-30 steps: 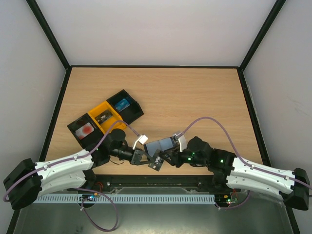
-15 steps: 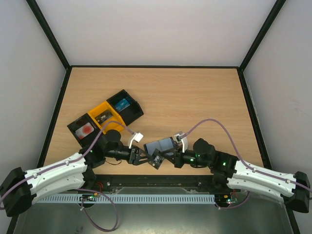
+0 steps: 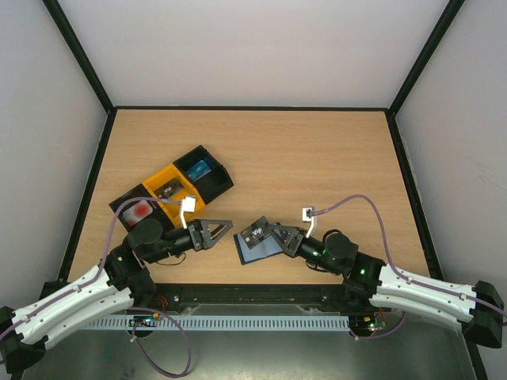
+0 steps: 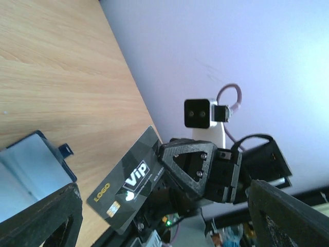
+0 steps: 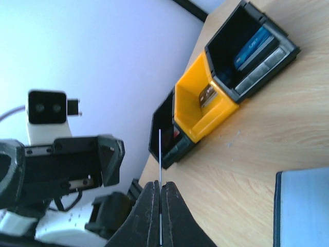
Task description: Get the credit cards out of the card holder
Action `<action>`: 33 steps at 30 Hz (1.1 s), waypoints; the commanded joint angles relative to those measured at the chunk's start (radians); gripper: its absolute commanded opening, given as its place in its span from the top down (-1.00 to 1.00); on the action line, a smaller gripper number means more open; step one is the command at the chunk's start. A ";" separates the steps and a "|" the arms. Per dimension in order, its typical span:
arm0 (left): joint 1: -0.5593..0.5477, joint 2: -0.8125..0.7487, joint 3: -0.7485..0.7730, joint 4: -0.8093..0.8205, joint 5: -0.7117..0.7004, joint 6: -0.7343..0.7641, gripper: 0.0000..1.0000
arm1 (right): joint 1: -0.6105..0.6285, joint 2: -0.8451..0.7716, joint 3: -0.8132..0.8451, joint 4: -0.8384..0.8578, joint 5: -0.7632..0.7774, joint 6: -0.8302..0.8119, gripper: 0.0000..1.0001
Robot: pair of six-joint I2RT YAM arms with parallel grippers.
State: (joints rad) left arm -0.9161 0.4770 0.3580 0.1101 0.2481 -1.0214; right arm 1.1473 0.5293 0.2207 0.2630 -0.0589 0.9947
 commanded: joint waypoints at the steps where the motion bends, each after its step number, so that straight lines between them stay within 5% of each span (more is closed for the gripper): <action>1: -0.002 -0.027 -0.030 -0.044 -0.118 -0.059 -0.78 | -0.001 0.039 -0.029 0.206 0.137 0.124 0.96; 11: -0.003 0.015 -0.130 0.150 -0.129 -0.209 -0.58 | 0.000 0.234 -0.032 0.484 0.231 0.231 0.96; 33: -0.003 0.193 -0.155 0.428 -0.125 -0.290 0.18 | 0.000 0.368 -0.003 0.601 0.228 0.292 0.96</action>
State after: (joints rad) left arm -0.9161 0.6495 0.2153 0.4538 0.1276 -1.2968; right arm 1.1473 0.8913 0.1989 0.8185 0.1379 1.2732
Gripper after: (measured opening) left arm 0.438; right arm 0.022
